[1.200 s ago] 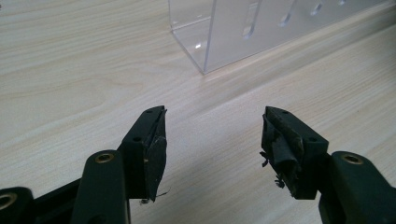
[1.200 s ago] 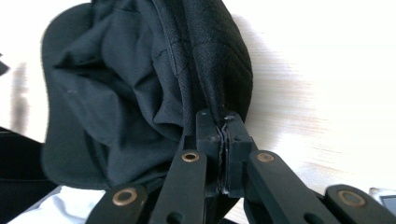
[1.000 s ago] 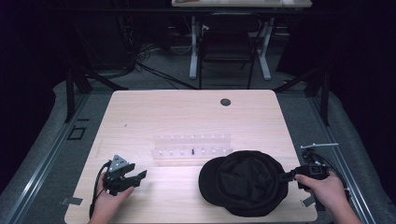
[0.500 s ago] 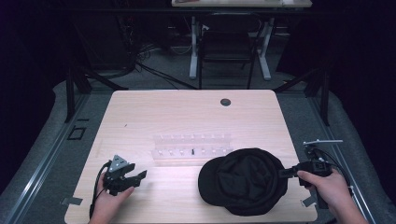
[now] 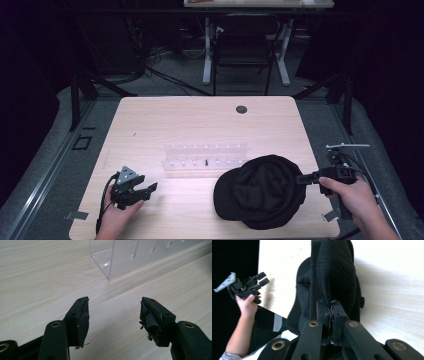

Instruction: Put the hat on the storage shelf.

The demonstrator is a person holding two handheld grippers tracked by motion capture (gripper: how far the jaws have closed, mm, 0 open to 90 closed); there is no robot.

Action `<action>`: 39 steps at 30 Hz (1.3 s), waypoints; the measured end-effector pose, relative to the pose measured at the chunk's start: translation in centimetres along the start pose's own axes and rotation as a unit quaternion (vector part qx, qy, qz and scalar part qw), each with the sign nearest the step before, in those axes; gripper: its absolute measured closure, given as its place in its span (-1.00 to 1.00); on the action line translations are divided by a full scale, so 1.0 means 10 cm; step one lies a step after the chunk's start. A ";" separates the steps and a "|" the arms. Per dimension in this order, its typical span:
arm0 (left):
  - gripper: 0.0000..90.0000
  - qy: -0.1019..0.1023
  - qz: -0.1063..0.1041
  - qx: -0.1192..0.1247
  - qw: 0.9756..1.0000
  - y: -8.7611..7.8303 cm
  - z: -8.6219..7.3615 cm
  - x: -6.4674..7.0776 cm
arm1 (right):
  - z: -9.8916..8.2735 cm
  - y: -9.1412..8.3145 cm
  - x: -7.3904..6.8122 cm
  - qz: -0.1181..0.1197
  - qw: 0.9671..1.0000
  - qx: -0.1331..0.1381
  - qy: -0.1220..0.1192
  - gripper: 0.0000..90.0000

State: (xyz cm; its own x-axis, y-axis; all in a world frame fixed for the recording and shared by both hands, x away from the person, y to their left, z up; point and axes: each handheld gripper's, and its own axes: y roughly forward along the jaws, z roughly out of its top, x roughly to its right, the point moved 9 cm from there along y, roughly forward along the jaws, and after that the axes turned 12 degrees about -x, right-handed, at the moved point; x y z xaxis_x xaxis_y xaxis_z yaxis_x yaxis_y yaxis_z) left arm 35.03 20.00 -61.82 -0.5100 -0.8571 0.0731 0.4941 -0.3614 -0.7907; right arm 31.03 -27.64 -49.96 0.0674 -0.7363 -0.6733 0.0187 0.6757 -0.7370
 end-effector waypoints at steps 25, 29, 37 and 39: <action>-0.10 -0.002 0.002 0.001 1.000 0.00 0.00 -0.01 | 0.16 -0.05 -0.55 0.057 0.998 0.014 -0.038 0.95; -0.10 -0.001 0.002 0.002 1.000 0.00 0.00 -0.01 | 0.19 -0.06 -0.64 0.066 0.997 0.016 -0.042 0.95; -0.10 -0.001 0.003 0.001 1.000 0.00 0.00 -0.01 | 0.24 -0.08 -0.85 0.075 0.995 0.020 -0.064 0.96; -0.10 -0.002 0.003 0.001 1.000 0.00 0.00 -0.01 | 0.25 -0.08 -0.90 0.076 0.994 0.018 -0.070 0.96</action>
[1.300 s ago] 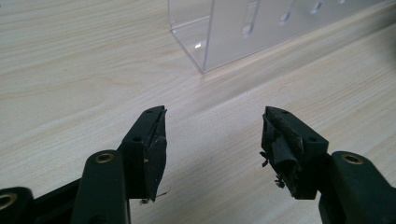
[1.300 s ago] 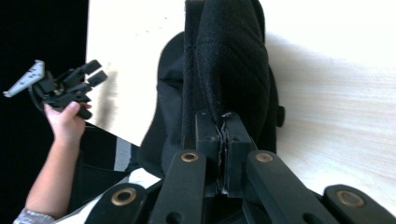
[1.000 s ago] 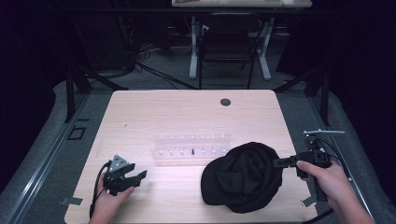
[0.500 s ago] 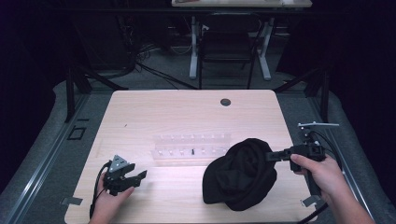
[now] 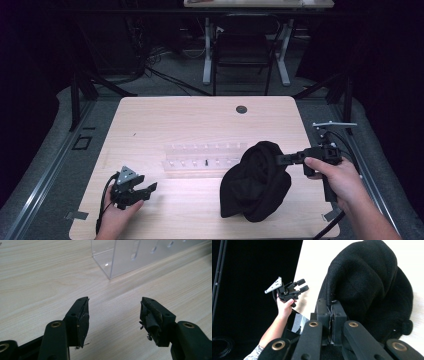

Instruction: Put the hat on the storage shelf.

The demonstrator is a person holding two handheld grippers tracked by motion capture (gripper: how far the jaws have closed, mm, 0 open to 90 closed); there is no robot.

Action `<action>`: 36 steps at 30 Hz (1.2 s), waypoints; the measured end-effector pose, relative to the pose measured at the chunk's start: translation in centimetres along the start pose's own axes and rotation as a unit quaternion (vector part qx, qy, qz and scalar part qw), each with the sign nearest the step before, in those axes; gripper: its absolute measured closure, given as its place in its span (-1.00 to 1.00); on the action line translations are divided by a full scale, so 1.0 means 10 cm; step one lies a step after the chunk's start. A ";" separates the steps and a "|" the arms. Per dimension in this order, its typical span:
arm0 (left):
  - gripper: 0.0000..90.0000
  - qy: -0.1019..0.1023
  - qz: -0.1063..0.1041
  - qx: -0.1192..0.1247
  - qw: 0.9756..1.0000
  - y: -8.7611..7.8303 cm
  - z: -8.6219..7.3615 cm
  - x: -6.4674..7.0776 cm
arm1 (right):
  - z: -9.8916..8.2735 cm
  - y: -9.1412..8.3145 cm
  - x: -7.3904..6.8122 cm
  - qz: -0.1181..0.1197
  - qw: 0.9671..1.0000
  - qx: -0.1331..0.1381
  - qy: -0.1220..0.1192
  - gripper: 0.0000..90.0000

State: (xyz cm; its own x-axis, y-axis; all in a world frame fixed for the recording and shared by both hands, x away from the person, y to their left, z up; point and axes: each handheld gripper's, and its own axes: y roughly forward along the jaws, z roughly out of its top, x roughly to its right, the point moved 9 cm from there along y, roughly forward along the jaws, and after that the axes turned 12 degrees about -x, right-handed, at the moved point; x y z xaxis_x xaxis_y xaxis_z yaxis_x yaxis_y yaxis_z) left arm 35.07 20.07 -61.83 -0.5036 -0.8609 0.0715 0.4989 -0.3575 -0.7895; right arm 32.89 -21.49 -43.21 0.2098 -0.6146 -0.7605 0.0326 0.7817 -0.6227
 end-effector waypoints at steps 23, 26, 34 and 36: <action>-0.10 0.002 -0.001 0.000 1.000 0.00 0.00 0.00 | 0.11 -0.07 -0.41 0.006 0.999 0.022 -0.044 0.96; -0.10 0.002 -0.001 0.000 1.000 0.00 0.00 0.00 | 0.14 -0.11 -0.45 0.010 0.998 0.028 -0.048 0.96; -0.10 0.005 0.000 -0.001 1.000 0.00 0.00 0.00 | 0.24 -0.18 -0.59 0.010 0.997 0.039 -0.060 0.96; -0.10 0.005 0.000 -0.001 1.000 0.00 0.00 0.00 | 0.25 -0.19 -0.61 0.009 0.997 0.041 -0.060 0.96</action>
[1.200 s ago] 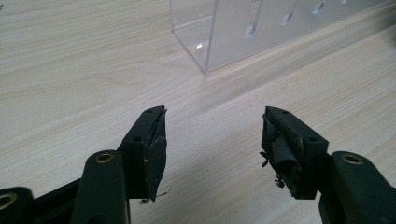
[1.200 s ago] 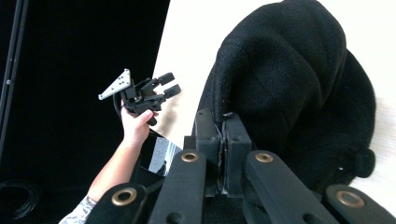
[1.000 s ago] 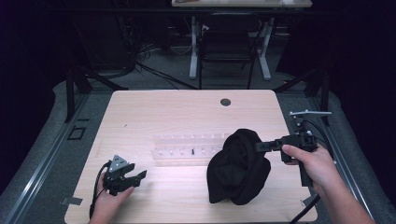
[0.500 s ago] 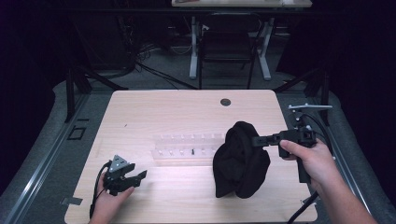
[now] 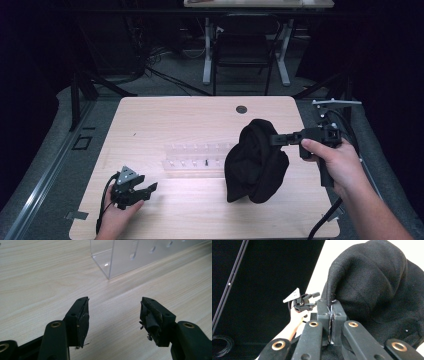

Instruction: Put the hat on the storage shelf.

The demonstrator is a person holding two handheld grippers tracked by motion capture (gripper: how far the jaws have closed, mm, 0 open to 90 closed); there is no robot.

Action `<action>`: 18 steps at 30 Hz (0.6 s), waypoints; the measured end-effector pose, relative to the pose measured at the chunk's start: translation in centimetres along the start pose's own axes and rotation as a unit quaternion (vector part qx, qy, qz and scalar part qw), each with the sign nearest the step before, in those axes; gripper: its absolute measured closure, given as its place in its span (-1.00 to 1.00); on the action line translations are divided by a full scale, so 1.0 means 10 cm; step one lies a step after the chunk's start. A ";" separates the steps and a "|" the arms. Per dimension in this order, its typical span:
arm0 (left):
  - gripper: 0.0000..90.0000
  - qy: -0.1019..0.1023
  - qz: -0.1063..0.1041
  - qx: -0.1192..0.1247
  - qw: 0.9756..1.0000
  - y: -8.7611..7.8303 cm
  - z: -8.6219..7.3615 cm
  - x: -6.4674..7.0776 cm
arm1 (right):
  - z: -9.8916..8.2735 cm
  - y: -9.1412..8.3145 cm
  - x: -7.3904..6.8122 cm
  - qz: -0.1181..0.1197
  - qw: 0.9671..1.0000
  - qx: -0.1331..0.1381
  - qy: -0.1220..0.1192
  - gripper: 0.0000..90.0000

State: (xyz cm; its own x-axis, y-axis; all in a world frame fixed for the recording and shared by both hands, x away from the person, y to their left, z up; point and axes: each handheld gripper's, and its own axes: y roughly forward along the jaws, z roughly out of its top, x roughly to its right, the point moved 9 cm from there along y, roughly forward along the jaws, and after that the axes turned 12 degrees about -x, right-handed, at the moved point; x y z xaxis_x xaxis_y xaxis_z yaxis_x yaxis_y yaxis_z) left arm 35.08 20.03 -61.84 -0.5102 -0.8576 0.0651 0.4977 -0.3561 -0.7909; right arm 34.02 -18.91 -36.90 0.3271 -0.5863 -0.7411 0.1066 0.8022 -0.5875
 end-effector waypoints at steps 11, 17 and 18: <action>-0.10 -0.004 -0.002 0.002 1.000 -0.01 0.00 0.00 | 0.20 0.00 -0.16 -0.006 1.000 0.007 -0.013 0.96; -0.10 -0.004 -0.002 0.001 1.000 -0.01 0.00 0.00 | 0.29 0.03 -0.24 -0.004 1.000 0.005 -0.017 0.96; -0.11 -0.004 -0.003 0.001 1.000 -0.01 0.00 0.00 | 0.31 0.03 -0.24 -0.004 1.000 0.006 -0.017 0.96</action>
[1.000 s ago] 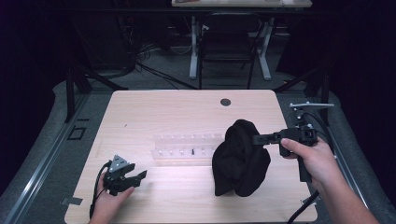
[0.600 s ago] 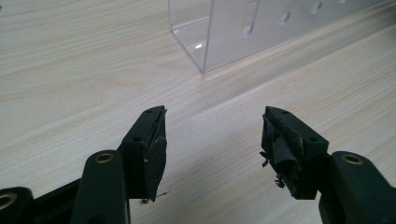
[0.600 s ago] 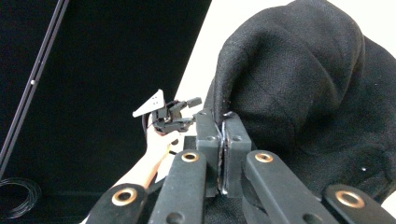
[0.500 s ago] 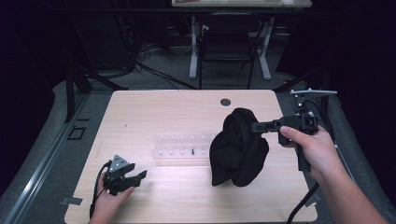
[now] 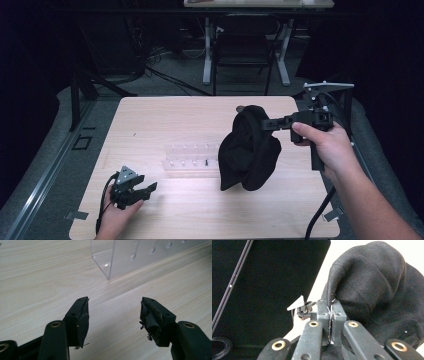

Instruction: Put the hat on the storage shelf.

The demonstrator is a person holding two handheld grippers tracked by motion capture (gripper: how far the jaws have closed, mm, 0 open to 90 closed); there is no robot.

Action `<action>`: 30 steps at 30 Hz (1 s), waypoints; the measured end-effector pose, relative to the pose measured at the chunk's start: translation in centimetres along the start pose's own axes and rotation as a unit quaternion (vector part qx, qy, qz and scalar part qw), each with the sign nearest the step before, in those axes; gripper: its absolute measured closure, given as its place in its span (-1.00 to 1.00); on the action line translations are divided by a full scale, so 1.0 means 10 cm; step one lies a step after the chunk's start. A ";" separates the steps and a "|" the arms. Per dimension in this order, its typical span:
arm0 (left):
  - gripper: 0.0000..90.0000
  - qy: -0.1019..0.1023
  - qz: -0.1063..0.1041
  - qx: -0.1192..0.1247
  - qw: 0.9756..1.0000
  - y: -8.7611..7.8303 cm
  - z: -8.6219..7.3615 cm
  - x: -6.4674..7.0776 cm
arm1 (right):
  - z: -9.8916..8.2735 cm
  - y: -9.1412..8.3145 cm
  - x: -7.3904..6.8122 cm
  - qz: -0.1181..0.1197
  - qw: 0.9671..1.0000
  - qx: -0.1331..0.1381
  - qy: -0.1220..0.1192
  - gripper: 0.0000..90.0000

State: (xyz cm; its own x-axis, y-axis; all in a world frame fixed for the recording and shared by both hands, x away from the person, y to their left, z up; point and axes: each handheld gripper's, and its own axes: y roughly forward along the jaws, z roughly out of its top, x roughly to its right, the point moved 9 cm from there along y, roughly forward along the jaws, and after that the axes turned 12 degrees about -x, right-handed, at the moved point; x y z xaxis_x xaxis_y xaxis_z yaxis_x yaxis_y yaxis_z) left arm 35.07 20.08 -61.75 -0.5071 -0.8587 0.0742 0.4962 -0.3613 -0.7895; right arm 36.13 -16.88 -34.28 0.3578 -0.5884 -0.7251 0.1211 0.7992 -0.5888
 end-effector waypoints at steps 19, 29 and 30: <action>-0.11 0.002 -0.001 0.002 1.000 -0.01 0.01 0.00 | 0.33 0.13 -0.10 -0.010 1.000 0.007 -0.003 0.96; -0.10 0.002 -0.003 0.001 1.000 -0.01 0.01 0.00 | 0.48 0.26 -0.10 -0.018 1.000 0.009 -0.003 0.96; -0.11 0.001 -0.004 0.001 1.000 -0.01 0.01 0.00 | 0.49 0.27 -0.09 -0.018 1.000 0.008 -0.005 0.96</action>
State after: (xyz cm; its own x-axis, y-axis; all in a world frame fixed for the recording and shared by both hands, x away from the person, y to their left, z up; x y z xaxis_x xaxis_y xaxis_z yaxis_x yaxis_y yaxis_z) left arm 35.07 20.11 -61.63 -0.5129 -0.8548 0.0784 0.4935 -0.3684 -0.7878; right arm 40.65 -13.53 -33.47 0.3613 -0.6161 -0.6999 0.1489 0.7791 -0.6090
